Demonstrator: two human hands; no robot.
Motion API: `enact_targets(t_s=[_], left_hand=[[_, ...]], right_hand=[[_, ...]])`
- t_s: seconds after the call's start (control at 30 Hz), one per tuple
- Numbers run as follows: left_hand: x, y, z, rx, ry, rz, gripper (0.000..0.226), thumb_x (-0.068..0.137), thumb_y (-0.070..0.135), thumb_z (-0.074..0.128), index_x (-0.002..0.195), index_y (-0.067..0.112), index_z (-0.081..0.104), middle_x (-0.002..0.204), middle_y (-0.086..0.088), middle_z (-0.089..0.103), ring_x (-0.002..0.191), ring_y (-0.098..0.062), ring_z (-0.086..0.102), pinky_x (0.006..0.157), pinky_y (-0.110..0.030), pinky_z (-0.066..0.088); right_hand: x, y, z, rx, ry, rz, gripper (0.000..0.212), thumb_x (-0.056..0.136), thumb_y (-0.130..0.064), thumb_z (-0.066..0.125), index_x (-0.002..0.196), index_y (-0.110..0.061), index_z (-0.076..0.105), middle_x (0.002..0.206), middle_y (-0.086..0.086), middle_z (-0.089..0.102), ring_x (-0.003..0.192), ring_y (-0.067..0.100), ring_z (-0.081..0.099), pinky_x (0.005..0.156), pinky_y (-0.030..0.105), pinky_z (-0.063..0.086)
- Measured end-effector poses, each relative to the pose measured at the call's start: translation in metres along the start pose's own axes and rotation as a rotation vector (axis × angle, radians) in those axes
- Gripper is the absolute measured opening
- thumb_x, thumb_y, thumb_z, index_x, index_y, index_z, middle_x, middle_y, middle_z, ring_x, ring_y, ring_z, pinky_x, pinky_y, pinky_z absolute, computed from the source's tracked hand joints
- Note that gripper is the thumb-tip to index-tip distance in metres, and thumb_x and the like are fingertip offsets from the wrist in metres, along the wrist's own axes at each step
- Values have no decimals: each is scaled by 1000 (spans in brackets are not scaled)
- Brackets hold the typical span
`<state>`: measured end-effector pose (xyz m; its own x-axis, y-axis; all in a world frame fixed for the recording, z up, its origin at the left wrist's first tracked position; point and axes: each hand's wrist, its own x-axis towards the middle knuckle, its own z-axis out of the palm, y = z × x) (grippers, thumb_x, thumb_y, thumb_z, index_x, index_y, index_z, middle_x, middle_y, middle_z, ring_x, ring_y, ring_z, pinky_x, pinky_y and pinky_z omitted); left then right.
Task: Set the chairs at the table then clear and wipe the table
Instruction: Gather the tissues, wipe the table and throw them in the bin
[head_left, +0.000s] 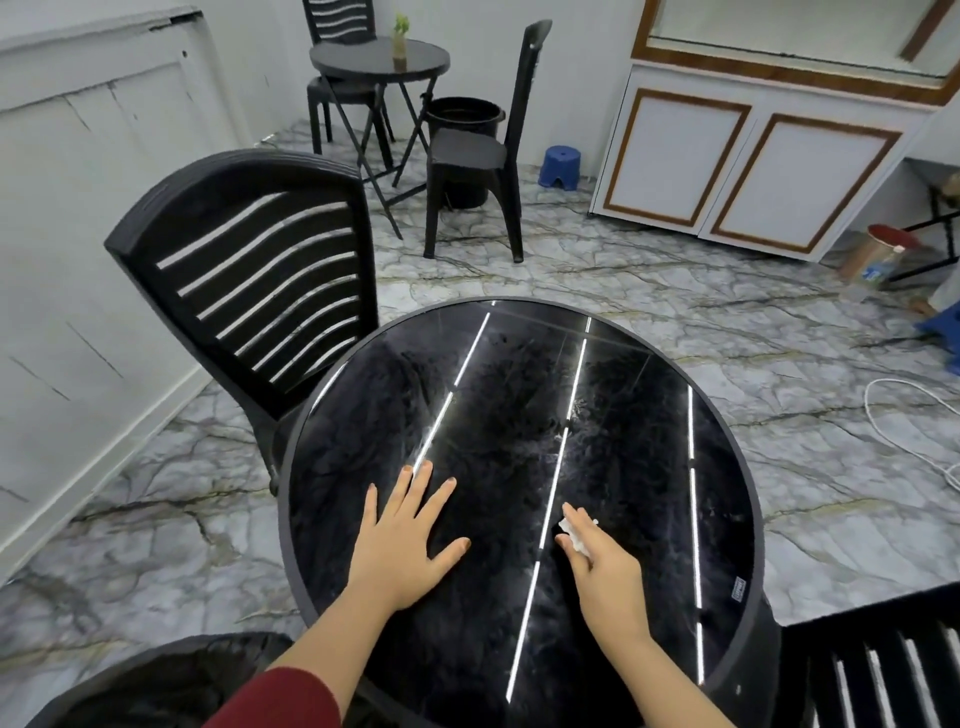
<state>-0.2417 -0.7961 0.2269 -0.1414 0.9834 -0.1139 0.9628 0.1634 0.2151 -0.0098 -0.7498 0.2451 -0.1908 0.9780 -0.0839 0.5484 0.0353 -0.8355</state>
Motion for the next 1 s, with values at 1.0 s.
enact_targets(t_s=[1.0], left_hand=[[-373, -131, -1, -313, 301, -1098, 91, 71, 79, 11, 148, 31, 11, 157, 11, 2, 144, -10, -3, 116, -40, -2]], right_hand=[[-178, -156, 278, -293, -1013, -732, 32, 93, -17, 52, 125, -15, 58, 125, 3, 63, 112, 13, 59, 89, 9, 34]])
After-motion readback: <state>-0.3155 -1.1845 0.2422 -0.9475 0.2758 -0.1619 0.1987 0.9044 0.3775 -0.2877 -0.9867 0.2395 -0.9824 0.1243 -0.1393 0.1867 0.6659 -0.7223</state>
